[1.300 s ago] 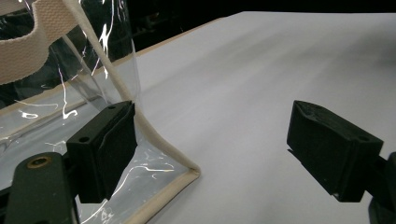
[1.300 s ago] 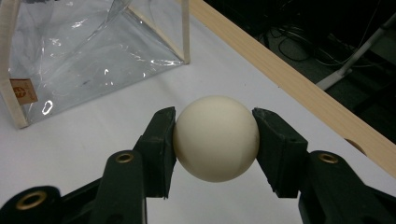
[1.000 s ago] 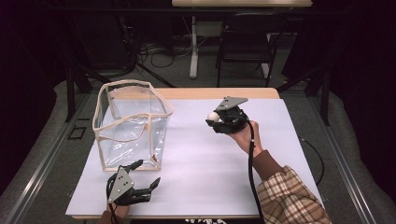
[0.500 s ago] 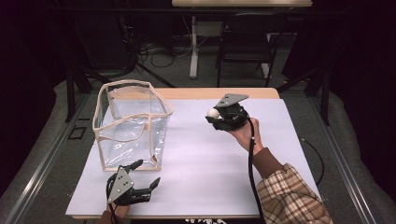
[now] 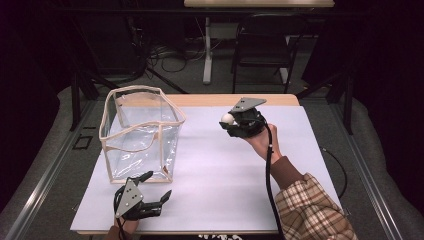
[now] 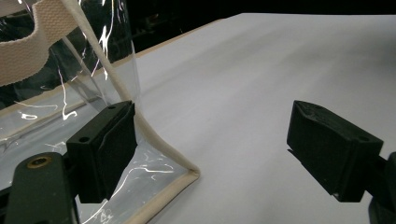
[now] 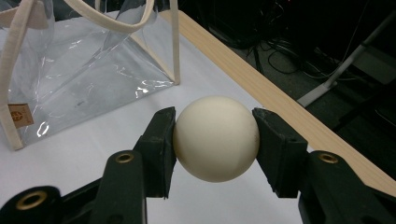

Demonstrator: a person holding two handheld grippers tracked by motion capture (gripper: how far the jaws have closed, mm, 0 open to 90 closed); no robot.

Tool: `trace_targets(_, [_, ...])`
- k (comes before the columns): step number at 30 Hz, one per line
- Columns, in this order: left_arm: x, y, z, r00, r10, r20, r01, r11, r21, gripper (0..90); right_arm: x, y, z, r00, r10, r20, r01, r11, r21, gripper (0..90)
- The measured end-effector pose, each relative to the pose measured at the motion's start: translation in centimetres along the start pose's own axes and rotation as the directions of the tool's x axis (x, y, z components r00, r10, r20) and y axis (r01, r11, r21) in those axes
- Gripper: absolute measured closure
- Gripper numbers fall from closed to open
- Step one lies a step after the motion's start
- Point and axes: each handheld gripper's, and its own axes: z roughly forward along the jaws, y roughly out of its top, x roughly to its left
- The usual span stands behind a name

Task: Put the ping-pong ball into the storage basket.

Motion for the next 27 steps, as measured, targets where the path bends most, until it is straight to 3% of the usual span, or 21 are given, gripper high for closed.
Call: trace_targets(27, [0.0,0.0,0.0,1.0000,0.002,0.002,-0.002,1.0000,0.000,15.8,0.2,1.8,-0.1,0.9996,-0.027,0.003,0.027,0.999,-0.021,50.9])
